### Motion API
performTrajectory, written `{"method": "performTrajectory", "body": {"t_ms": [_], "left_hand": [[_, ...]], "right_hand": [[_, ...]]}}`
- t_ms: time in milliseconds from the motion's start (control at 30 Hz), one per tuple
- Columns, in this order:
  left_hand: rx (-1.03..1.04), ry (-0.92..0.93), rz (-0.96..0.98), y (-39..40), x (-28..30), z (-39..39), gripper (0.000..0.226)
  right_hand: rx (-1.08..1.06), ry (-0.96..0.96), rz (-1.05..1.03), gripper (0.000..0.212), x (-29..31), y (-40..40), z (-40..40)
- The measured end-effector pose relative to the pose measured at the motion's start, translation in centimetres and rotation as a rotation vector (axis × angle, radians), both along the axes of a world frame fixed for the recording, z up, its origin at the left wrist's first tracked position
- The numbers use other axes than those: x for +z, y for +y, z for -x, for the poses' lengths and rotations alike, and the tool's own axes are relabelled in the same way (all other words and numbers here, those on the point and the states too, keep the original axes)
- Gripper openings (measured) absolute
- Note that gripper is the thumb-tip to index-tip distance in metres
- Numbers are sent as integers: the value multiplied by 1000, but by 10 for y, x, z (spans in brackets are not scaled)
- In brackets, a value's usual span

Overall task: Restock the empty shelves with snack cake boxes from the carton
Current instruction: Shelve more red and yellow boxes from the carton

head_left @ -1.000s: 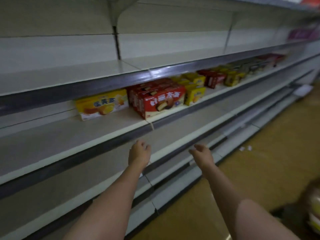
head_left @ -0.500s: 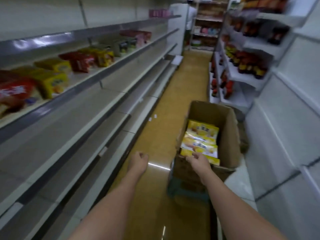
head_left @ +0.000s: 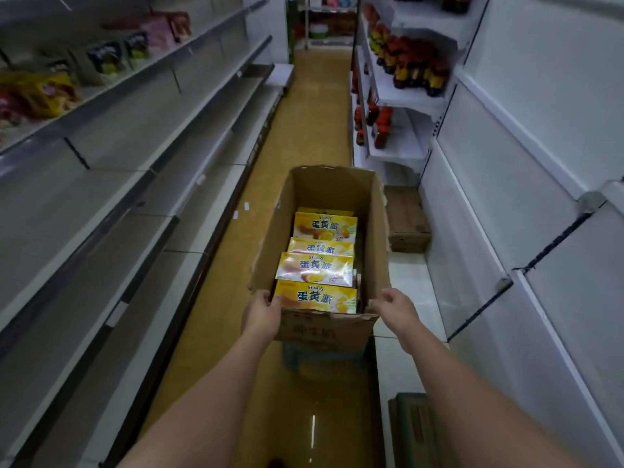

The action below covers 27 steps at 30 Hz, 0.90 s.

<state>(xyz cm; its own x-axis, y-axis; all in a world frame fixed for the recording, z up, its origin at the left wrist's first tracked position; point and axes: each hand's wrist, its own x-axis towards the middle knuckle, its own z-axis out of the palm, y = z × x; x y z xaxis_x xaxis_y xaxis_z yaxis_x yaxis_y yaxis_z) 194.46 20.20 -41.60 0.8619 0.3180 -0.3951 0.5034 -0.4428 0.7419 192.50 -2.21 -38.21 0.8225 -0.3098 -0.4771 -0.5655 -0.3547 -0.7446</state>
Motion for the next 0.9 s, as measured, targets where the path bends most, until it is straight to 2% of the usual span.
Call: {"method": "performTrajectory", "body": {"t_ms": [300, 600, 800, 900], "left_hand": [[26, 55, -90, -9, -44, -89, 45], [-113, 318, -92, 0, -112, -156, 55], [-76, 440, -47, -4, -150, -176, 59], [-49, 515, -90, -8, -160, -176, 67]], "right_hand": [[60, 96, 53, 54, -27, -10, -81], [52, 317, 70, 50, -84, 12, -156], [11, 434, 37, 34, -124, 18, -179], [-14, 477, 20, 40, -144, 18, -183]]}}
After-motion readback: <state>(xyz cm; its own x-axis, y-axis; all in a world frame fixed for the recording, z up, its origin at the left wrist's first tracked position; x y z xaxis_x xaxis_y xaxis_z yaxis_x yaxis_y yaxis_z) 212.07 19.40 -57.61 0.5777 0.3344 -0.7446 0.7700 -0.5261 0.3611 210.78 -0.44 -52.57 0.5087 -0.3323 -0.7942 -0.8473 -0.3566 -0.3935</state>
